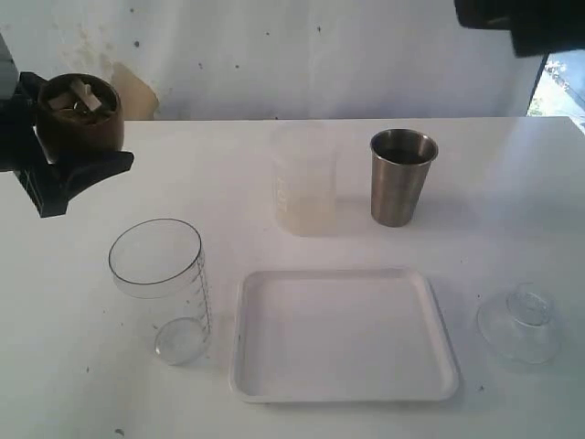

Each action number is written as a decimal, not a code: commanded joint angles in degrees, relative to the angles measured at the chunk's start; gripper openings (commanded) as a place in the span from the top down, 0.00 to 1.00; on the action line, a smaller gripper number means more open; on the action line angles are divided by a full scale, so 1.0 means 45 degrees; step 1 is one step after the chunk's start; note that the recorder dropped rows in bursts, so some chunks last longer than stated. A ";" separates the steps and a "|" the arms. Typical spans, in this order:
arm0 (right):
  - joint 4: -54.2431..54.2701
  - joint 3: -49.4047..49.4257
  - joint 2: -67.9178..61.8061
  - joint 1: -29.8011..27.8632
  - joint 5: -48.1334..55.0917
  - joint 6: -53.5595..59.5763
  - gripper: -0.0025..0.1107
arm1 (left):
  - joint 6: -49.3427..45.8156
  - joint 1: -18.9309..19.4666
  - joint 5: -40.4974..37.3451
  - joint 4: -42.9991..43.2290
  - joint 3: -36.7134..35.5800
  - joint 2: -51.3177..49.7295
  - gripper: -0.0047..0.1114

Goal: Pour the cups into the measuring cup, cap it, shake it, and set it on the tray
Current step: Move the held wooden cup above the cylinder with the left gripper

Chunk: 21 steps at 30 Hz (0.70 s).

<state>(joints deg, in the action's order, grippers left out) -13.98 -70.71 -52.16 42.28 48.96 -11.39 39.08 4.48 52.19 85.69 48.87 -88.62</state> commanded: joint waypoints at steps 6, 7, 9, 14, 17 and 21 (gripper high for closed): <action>-0.2224 0.1842 0.1812 -0.0031 -0.1077 -0.1868 0.98 | -0.2760 -0.0126 0.0306 -0.0682 -0.0044 -0.0720 0.96; -0.2258 0.1912 0.1839 -0.0031 -0.1051 -0.1868 0.98 | -0.2998 -0.0126 0.0594 -0.0904 -0.0044 -0.0779 0.96; -0.2309 0.2070 0.1918 -0.0031 -0.1051 -0.1868 0.98 | -0.3777 -0.0126 0.1369 -0.1139 -0.0044 -0.0874 0.96; -0.2362 0.2267 0.1918 -0.0031 -0.1137 -0.1868 0.98 | -0.5858 -0.0452 0.1605 -0.1386 -0.0044 -0.0874 0.96; -0.2843 0.2267 0.1945 -0.0031 -0.1050 -0.2087 0.98 | -0.6749 -0.1339 0.0632 -0.1386 -0.0044 -0.0896 0.96; -0.3434 0.2267 0.1945 -0.0031 -0.0743 -0.2760 0.98 | -0.7657 -0.1758 -0.0301 -0.2449 -0.0044 -0.0896 0.96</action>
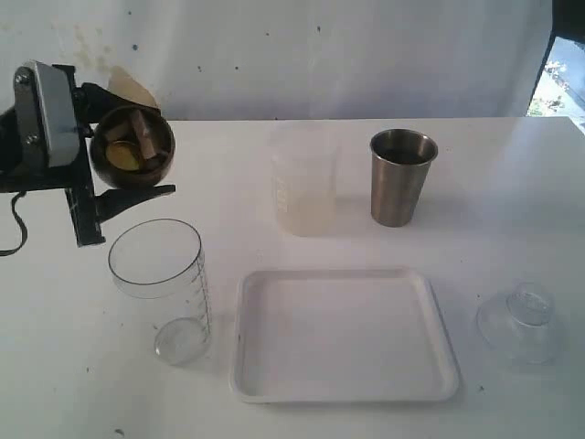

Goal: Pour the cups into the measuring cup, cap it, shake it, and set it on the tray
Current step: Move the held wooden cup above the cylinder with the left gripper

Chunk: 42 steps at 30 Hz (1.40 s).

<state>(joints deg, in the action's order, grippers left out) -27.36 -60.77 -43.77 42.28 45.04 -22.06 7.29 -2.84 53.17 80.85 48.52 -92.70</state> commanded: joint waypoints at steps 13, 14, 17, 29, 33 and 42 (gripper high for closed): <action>-0.0616 0.0058 0.0079 -0.0031 0.0670 -0.0390 0.98 | -0.1909 0.0319 -0.0367 -0.0967 -0.0393 0.0011 0.96; -0.0671 0.0058 0.0079 -0.0031 0.0742 -0.0390 0.98 | -0.1972 0.0530 -0.0061 -0.1074 -0.0464 0.0011 0.96; -0.0730 0.0058 0.0079 -0.0031 0.0772 -0.0512 0.98 | -0.1972 0.1256 0.1238 -0.1103 -0.0557 0.0011 0.96; -0.0788 0.0058 0.0079 -0.0031 0.0679 -0.0832 0.98 | -0.3434 0.1330 0.1635 -0.0974 -0.0989 0.0011 0.96; -0.0788 0.0058 0.0079 -0.0031 0.0679 -0.0832 0.98 | -0.3959 0.1330 0.1880 -0.0967 -0.1012 -0.0014 0.96; -0.0788 0.0058 0.0079 -0.0031 0.0679 -0.0832 0.98 | -0.4388 0.1330 0.2495 -0.0999 -0.1012 -0.0014 0.96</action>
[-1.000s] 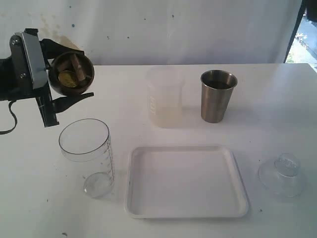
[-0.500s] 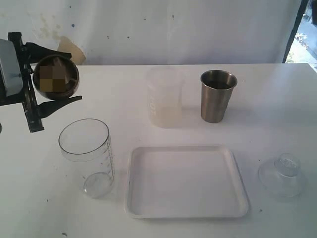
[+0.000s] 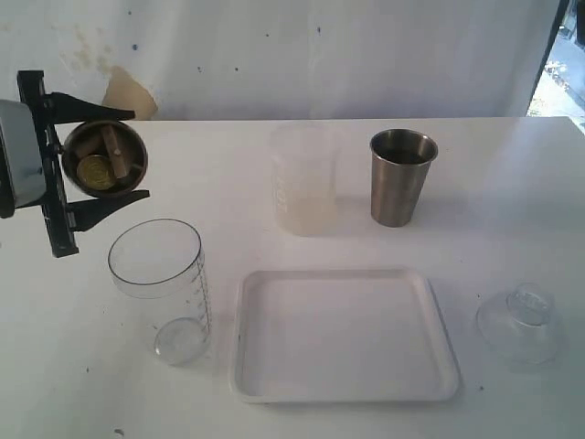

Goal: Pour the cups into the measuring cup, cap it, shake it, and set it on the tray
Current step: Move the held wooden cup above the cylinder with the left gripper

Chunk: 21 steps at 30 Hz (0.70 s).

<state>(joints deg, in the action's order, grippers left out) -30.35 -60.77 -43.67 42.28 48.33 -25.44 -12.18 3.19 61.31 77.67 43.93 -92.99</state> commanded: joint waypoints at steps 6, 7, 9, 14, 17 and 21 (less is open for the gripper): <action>-0.0120 0.0058 0.0058 -0.0031 -0.0053 -0.0059 0.98 | -0.0202 -0.0113 0.0758 -0.0004 0.0006 0.0051 0.96; -0.0120 0.0058 0.0058 -0.0031 -0.0053 -0.0059 0.98 | -0.0342 -0.0169 0.0660 -0.0004 0.0006 0.0051 0.96; -0.0120 0.0058 0.0058 -0.0031 -0.0053 -0.0059 0.98 | -0.0921 -0.0384 0.0309 -0.0082 0.0006 0.0051 0.96; -0.0143 0.0058 0.0058 -0.0031 -0.0053 -0.0058 0.98 | -0.1064 -0.0781 -0.0341 -0.0601 0.0006 0.0051 0.96; -0.0207 0.0058 0.0058 -0.0031 -0.0029 -0.0058 0.98 | -0.1087 -0.0781 -0.0374 -0.0600 0.0006 0.0051 0.96; -0.0233 0.0058 0.0058 -0.0031 -0.0029 -0.0058 0.98 | -0.1943 -0.0861 -0.0845 -0.0600 0.0006 0.0051 0.96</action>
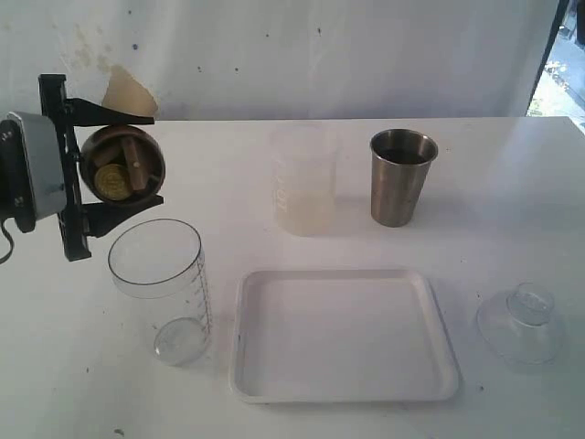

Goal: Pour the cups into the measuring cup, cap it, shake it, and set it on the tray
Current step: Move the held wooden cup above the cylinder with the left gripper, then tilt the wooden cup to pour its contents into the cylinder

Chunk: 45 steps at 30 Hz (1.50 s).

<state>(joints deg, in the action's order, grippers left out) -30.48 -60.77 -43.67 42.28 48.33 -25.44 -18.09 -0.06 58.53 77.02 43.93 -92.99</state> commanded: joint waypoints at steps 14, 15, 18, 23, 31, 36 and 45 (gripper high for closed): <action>-0.0355 0.0058 0.0058 -0.0031 -0.0008 -0.0058 0.98 | -0.2826 -0.0138 -0.0269 -0.0721 0.0006 0.0051 0.96; -0.0382 0.0058 0.0058 -0.0031 -0.0008 -0.0058 0.98 | -0.2971 -0.0138 -0.0269 -0.0741 0.0006 0.0051 0.96; -0.0382 0.0058 0.0058 -0.0031 -0.0008 -0.0058 0.98 | -0.3095 -0.0138 -0.0238 -0.0741 0.0006 0.0051 0.96; -0.0554 0.0058 0.0058 -0.0031 0.0046 -0.0058 0.98 | -0.3426 -0.0138 -0.0262 -0.0832 0.0006 0.0051 0.96; -0.0580 0.0058 0.0058 -0.0031 0.0072 -0.0058 0.98 | -0.4061 -0.0138 -0.0062 -0.1081 0.0006 0.0051 0.96; -0.0605 0.0058 0.0058 -0.0031 0.0128 -0.0058 0.98 | -0.4318 -0.0138 -0.0005 -0.1119 0.0006 0.0051 0.96; -0.0605 0.0058 0.0058 -0.0031 0.0181 -0.0058 0.98 | -0.5088 -0.0138 0.0544 -0.1344 0.0006 0.0051 0.96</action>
<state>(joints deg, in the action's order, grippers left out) -32.29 -60.77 -43.67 42.28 49.17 -25.44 -40.42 -0.50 57.96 73.42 43.93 -93.03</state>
